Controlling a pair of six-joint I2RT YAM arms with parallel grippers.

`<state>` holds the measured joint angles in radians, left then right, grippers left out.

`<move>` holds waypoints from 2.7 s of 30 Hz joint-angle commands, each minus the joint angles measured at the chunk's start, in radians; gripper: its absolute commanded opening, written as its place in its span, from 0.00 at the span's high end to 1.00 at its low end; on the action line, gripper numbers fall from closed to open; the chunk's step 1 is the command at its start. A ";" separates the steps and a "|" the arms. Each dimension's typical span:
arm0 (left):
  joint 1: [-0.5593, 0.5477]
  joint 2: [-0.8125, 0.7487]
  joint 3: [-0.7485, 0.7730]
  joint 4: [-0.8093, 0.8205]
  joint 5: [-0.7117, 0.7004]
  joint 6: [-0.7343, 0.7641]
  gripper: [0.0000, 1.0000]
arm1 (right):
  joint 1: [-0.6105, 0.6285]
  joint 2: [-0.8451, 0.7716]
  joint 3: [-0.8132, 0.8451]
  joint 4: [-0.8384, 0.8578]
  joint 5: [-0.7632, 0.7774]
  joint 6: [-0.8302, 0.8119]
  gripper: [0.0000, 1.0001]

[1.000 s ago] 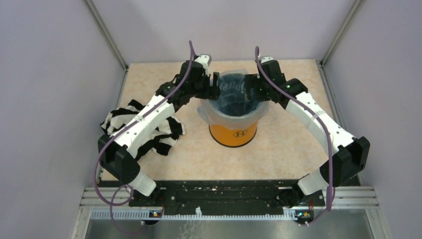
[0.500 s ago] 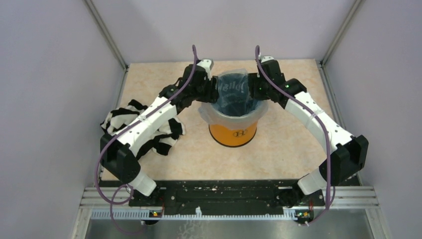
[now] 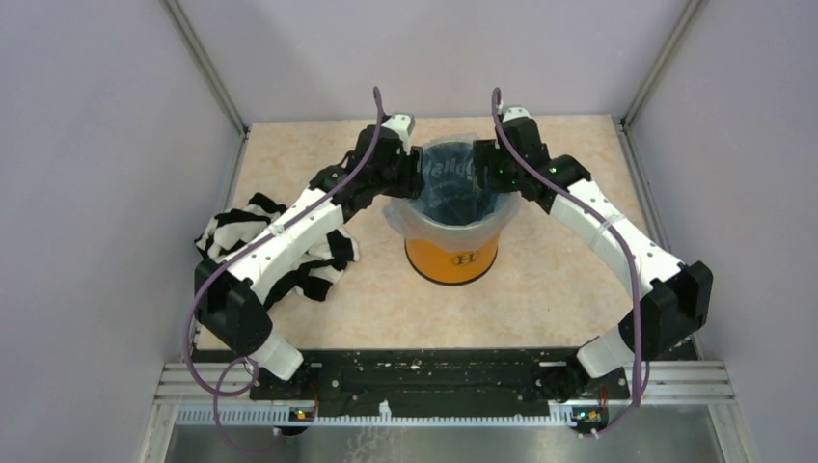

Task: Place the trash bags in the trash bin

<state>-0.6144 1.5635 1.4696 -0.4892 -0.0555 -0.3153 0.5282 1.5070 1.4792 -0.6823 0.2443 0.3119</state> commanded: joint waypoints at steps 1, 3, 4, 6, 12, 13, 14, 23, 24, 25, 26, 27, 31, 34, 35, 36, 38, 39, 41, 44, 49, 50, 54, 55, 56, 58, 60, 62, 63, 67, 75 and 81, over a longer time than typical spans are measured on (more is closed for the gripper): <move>-0.005 0.019 -0.031 0.019 -0.036 0.008 0.42 | -0.006 -0.010 -0.083 -0.007 -0.042 0.016 0.25; -0.004 0.019 -0.033 0.019 -0.039 0.007 0.42 | -0.015 -0.027 -0.100 0.015 -0.063 0.021 0.22; -0.004 0.019 -0.033 0.018 -0.040 0.007 0.42 | -0.019 -0.031 -0.106 0.017 -0.076 0.023 0.22; -0.004 0.018 -0.033 0.017 -0.042 0.006 0.41 | -0.022 -0.036 -0.109 0.016 -0.080 0.025 0.21; -0.005 0.006 0.010 0.016 -0.041 0.001 0.33 | -0.022 -0.067 -0.068 0.002 -0.100 0.023 0.13; -0.005 0.005 0.023 0.013 -0.039 0.000 0.31 | -0.022 -0.070 -0.054 -0.003 -0.102 0.021 0.12; -0.005 0.003 0.039 0.011 -0.035 -0.002 0.29 | -0.021 -0.074 -0.040 -0.008 -0.104 0.020 0.10; -0.003 -0.013 0.123 -0.014 -0.045 0.006 0.17 | -0.022 -0.089 0.051 -0.068 -0.077 0.005 0.06; -0.003 -0.016 0.123 -0.015 -0.047 0.008 0.16 | -0.022 -0.090 0.054 -0.074 -0.069 0.003 0.06; -0.003 -0.020 0.122 -0.017 -0.049 0.010 0.15 | -0.022 -0.092 0.057 -0.081 -0.058 0.001 0.05; -0.003 -0.024 0.121 -0.018 -0.050 0.011 0.15 | -0.022 -0.093 0.060 -0.090 -0.047 -0.003 0.04; -0.002 -0.027 0.121 -0.018 -0.050 0.012 0.14 | -0.022 -0.096 0.064 -0.097 -0.034 -0.005 0.03; -0.001 -0.048 0.134 -0.017 -0.061 0.027 0.10 | -0.022 -0.109 0.085 -0.123 0.010 -0.019 0.01; -0.001 -0.063 0.165 -0.022 -0.055 0.045 0.04 | -0.022 -0.122 0.116 -0.140 0.029 -0.026 0.01; -0.001 -0.069 0.174 -0.024 -0.050 0.052 0.02 | -0.022 -0.128 0.126 -0.144 0.036 -0.030 0.01; -0.002 -0.077 0.181 -0.025 -0.046 0.055 0.01 | -0.021 -0.133 0.138 -0.149 0.042 -0.032 0.01; -0.001 -0.102 0.184 -0.017 -0.039 0.065 0.02 | -0.022 -0.152 0.158 -0.150 0.052 -0.037 0.01; -0.001 -0.114 0.183 -0.012 -0.033 0.070 0.02 | -0.022 -0.164 0.165 -0.144 0.051 -0.041 0.01; -0.002 -0.140 0.180 -0.001 -0.015 0.077 0.02 | -0.022 -0.192 0.173 -0.122 0.040 -0.046 0.01; -0.002 -0.179 0.168 0.016 0.023 0.090 0.02 | -0.022 -0.234 0.175 -0.077 0.000 -0.047 0.01; -0.002 -0.267 0.108 0.061 0.049 0.083 0.02 | -0.023 -0.327 0.116 0.013 -0.070 -0.025 0.01; -0.002 -0.282 0.095 0.065 0.051 0.079 0.02 | -0.022 -0.350 0.094 0.036 -0.079 -0.020 0.01; -0.001 -0.354 0.035 0.089 0.050 0.064 0.02 | -0.022 -0.448 0.005 0.119 -0.097 -0.007 0.01; -0.001 -0.373 0.016 0.101 0.073 0.062 0.02 | -0.022 -0.468 -0.016 0.137 -0.097 -0.007 0.01; -0.002 -0.396 -0.003 0.115 0.084 0.062 0.02 | -0.022 -0.491 -0.036 0.150 -0.098 -0.008 0.01; -0.002 -0.436 -0.044 0.137 0.088 0.062 0.02 | -0.023 -0.533 -0.077 0.190 -0.097 -0.008 0.01; -0.001 -0.468 -0.071 0.141 0.077 0.055 0.02 | -0.023 -0.572 -0.125 0.218 -0.098 -0.005 0.01; -0.001 -0.495 -0.096 0.139 0.067 0.046 0.02 | -0.022 -0.601 -0.153 0.234 -0.099 0.000 0.01; -0.002 -0.506 -0.108 0.137 0.066 0.043 0.02 | -0.023 -0.610 -0.163 0.238 -0.099 0.003 0.01; -0.002 -0.528 -0.144 0.122 0.066 0.026 0.02 | -0.022 -0.631 -0.186 0.237 -0.095 0.010 0.01; -0.002 -0.534 -0.167 0.130 0.035 0.013 0.02 | -0.022 -0.640 -0.192 0.228 -0.085 0.003 0.01; -0.001 -0.528 -0.165 0.136 0.044 0.012 0.02 | -0.022 -0.654 -0.200 0.225 -0.080 0.004 0.01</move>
<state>-0.6151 1.0428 1.3010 -0.4103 -0.0059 -0.2939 0.5117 0.8787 1.2808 -0.4938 0.1566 0.3111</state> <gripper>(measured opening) 0.984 0.985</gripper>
